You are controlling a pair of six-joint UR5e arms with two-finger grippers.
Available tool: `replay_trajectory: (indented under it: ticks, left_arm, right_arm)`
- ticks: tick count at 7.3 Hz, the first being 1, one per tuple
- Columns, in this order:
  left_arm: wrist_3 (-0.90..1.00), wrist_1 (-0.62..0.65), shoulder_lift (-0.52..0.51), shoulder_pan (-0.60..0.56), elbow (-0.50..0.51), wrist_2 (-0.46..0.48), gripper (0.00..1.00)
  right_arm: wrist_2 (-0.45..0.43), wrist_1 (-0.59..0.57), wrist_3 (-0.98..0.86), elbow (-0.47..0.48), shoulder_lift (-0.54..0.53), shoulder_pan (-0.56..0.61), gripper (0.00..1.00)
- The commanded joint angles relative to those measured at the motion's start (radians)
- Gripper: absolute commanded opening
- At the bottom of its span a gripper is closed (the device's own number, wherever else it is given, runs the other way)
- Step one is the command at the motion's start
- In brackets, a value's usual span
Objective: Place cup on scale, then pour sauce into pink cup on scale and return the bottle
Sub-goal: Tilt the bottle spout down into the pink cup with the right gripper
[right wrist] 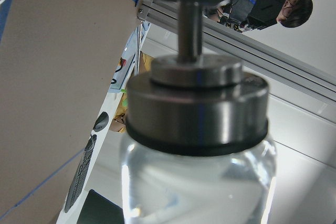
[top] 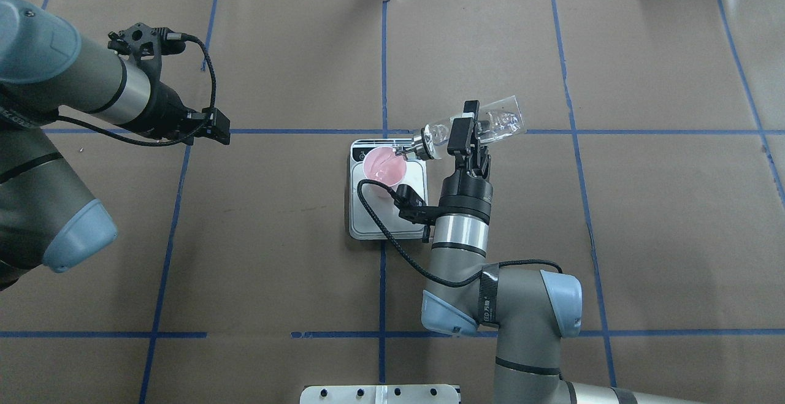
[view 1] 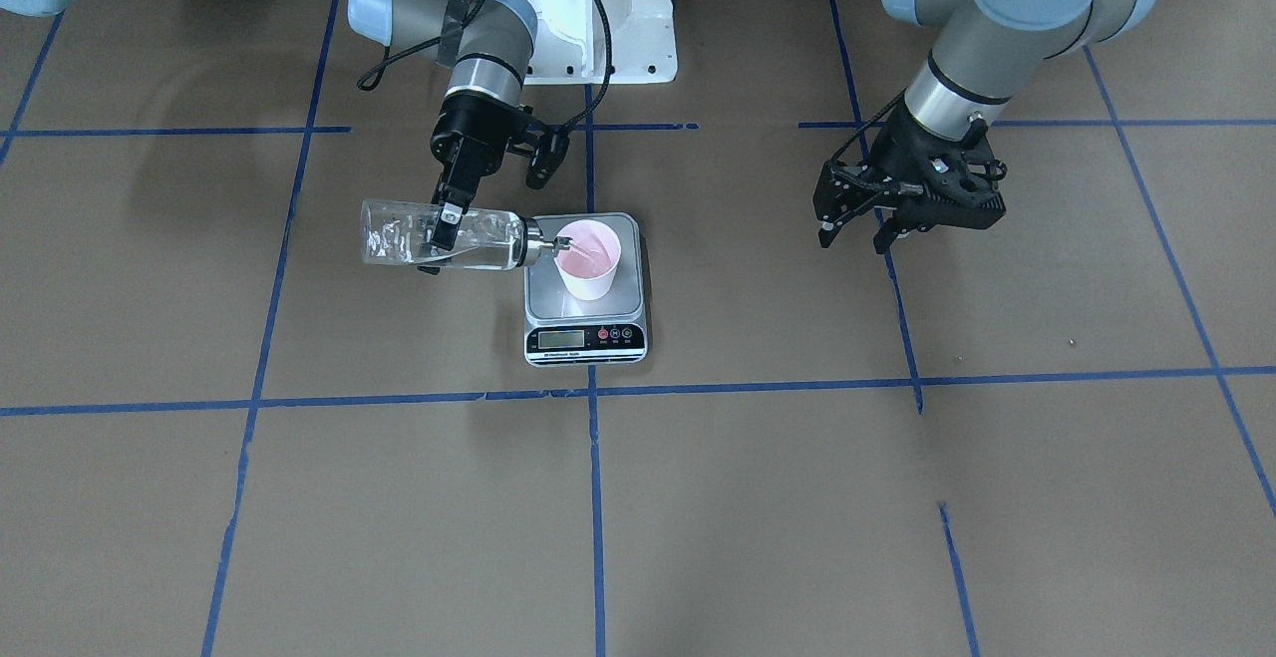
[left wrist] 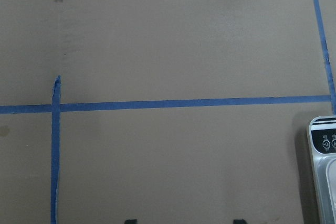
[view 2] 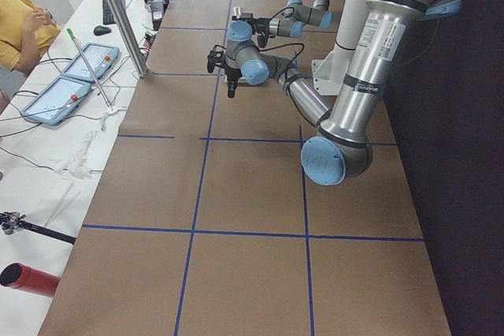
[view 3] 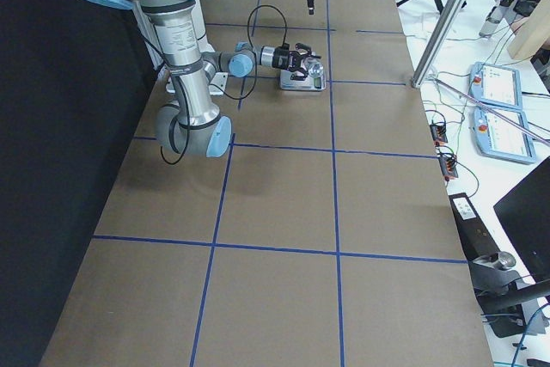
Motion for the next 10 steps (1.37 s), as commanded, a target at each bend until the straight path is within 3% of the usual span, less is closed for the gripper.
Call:
replay_trajectory:
  ticks: [1,8,10]
  left_arm:
    - [0.0,0.0,-0.002,0.002,0.001,0.0,0.69]
    - [0.0,0.0,-0.002,0.002,0.002,0.0,0.69]
    - [0.0,0.0,-0.002,0.0,-0.002,0.0,0.69]
  right_arm:
    - [-0.004,0.0,-0.026,0.02,-0.009,0.002,0.0]
    - [-0.001,0.005,-0.077,0.149,-0.076,0.006,0.0]
    - [0.031,0.017,0.018,0.18,-0.085,0.004,0.0]
